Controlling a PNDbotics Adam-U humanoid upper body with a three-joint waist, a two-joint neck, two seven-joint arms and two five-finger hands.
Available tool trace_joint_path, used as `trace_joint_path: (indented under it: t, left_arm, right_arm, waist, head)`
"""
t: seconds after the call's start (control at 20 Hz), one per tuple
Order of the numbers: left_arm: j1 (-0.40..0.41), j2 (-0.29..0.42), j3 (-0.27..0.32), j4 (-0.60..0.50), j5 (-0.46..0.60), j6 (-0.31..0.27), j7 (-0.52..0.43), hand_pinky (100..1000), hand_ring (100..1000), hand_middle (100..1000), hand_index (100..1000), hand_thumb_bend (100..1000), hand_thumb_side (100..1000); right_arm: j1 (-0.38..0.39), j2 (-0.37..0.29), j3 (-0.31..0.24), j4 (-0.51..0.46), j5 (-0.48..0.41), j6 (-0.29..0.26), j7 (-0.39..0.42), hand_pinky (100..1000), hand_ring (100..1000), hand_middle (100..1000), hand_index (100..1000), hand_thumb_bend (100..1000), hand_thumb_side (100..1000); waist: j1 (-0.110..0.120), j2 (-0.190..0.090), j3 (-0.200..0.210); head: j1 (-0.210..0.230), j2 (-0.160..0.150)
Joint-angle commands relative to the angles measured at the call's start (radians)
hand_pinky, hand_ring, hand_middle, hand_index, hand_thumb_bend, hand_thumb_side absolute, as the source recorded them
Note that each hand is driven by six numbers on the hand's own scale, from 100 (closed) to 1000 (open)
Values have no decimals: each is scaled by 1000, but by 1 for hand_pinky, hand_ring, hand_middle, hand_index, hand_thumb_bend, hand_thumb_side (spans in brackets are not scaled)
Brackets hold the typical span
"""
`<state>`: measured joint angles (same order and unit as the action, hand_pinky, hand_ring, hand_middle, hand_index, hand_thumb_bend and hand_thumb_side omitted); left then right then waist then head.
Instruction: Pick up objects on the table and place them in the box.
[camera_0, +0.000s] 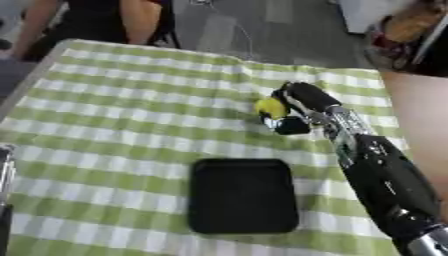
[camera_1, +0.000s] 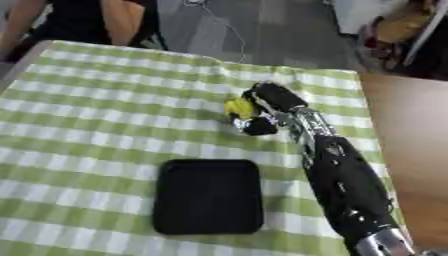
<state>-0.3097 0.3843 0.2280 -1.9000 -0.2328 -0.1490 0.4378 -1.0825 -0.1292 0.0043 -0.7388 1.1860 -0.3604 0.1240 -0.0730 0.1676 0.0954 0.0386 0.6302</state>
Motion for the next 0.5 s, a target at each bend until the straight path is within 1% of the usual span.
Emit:
trace_joint_path:
  t: [0.05,0.25,0.5]
  left_arm:
    - [-7,22,4,-17,-1,0,0,508,593,759,876,326,836]
    - [-5,24,7,-18,-4,2,2,508,594,759,876,327,837]
    - [-3,25,6,-18,-5,3,2,508,594,759,877,328,836]
  right_arm:
    - [-1,-45,17,-107,-62,-14,33,100,154,295,412,122,572]
    - [17,-56,32,-184,-106,-8,82,100,155,295,411,121,570]
    - [26,-61,38,-219,-128,0,112,100,154,295,411,118,575]
  waist:
    - [5,-20,-2]
    - [6,-20,-6]
    - [6,-20,-7]
  head:
    - [11,-1]
    - [9,-2]
    - [8,-1]
